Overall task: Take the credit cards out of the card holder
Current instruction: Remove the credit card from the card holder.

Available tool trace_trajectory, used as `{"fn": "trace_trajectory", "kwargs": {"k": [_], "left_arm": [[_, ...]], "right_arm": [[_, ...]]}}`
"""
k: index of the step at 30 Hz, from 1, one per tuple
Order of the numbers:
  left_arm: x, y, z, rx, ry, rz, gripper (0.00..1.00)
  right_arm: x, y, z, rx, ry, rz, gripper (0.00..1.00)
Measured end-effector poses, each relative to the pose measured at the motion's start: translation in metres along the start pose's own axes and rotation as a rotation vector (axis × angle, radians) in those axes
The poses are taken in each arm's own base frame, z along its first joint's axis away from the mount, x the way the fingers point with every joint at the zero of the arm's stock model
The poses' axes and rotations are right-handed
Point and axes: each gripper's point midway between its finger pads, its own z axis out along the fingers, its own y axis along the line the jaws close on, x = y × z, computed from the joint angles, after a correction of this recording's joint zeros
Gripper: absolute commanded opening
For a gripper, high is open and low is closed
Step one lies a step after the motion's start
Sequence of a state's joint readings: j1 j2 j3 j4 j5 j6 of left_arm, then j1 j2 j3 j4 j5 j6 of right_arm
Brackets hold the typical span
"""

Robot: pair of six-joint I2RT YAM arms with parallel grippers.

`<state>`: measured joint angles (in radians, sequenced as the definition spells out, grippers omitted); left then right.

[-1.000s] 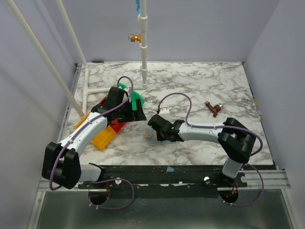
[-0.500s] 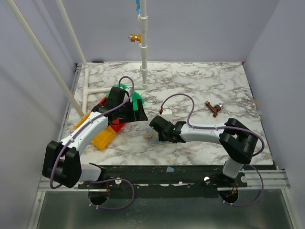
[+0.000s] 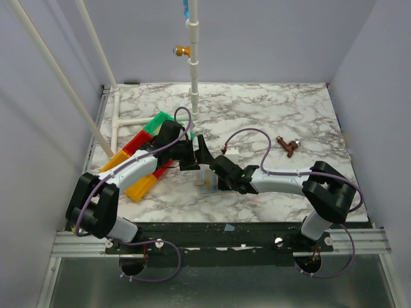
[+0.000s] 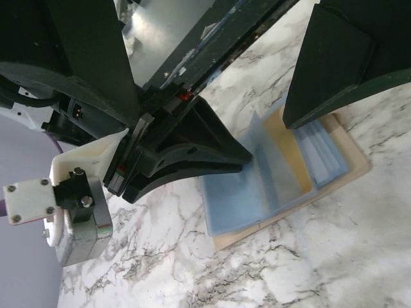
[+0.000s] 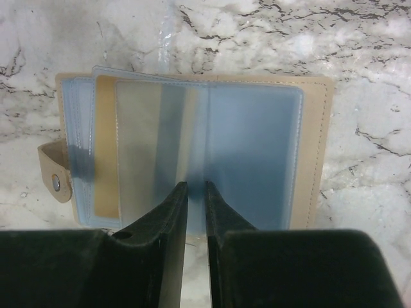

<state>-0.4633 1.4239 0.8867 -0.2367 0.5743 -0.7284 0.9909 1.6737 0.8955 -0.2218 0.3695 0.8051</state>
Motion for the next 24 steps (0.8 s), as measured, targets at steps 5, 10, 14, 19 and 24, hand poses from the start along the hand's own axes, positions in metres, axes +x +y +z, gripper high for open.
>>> {"fn": "trace_trajectory", "kwargs": {"k": [5, 10, 14, 19, 24], "left_arm": [[0.004, -0.002, 0.017, 0.040, 0.036, -0.065, 0.99], [0.001, -0.001, 0.028, 0.057, 0.038, -0.099, 0.99], [0.003, -0.001, 0.037, 0.062, 0.047, -0.108, 0.99], [0.004, 0.001, 0.041, 0.059, 0.051, -0.123, 0.99], [0.004, 0.002, 0.043, 0.058, 0.044, -0.121, 0.99]], "right_arm": [[0.000, -0.001, 0.000, -0.038, 0.007, 0.043, 0.18], [0.002, 0.000, 0.000, -0.064, 0.021, 0.074, 0.18], [0.002, -0.001, 0.000, -0.071, 0.025, 0.085, 0.17], [0.002, -0.001, -0.001, -0.080, 0.031, 0.100, 0.17], [0.002, -0.001, -0.001, -0.084, 0.031, 0.106, 0.17]]}}
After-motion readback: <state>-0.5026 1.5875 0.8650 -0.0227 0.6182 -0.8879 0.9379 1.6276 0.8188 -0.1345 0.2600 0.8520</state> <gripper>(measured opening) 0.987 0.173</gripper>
